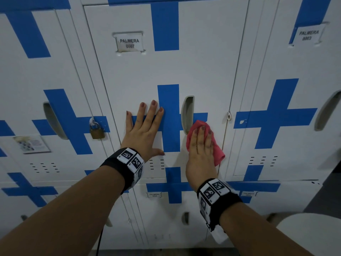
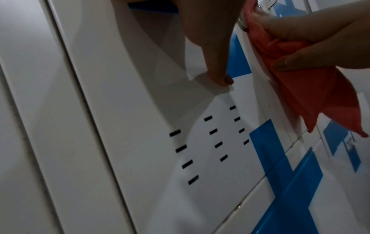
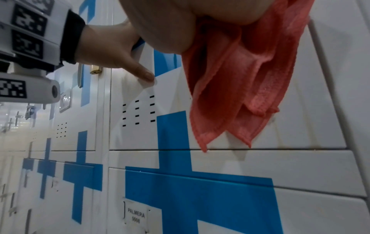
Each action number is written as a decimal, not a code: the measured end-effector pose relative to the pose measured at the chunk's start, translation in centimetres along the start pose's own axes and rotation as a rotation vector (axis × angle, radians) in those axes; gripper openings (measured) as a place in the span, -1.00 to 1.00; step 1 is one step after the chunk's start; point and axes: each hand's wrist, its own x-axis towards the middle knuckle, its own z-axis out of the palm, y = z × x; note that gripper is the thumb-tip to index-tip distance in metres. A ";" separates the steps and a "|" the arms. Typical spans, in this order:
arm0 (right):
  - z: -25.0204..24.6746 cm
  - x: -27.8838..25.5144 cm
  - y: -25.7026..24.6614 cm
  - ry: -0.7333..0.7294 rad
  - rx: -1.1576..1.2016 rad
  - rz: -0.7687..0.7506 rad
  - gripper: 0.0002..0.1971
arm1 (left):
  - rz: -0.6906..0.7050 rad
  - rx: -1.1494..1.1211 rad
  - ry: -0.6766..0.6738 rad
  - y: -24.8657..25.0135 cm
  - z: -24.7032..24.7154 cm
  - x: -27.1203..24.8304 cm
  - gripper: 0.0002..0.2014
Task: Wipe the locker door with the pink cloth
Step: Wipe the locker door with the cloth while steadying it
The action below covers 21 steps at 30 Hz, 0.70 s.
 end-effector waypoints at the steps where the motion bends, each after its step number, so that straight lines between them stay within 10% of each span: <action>1: 0.3 -0.1 -0.1 0.003 0.005 0.003 -0.04 | 0.000 0.003 0.003 0.0 0.0 0.0 0.44; 21: 3.0 -1.6 3.1 -0.291 -0.299 -0.350 -0.07 | 0.014 0.009 0.036 -0.1 0.4 -0.1 0.42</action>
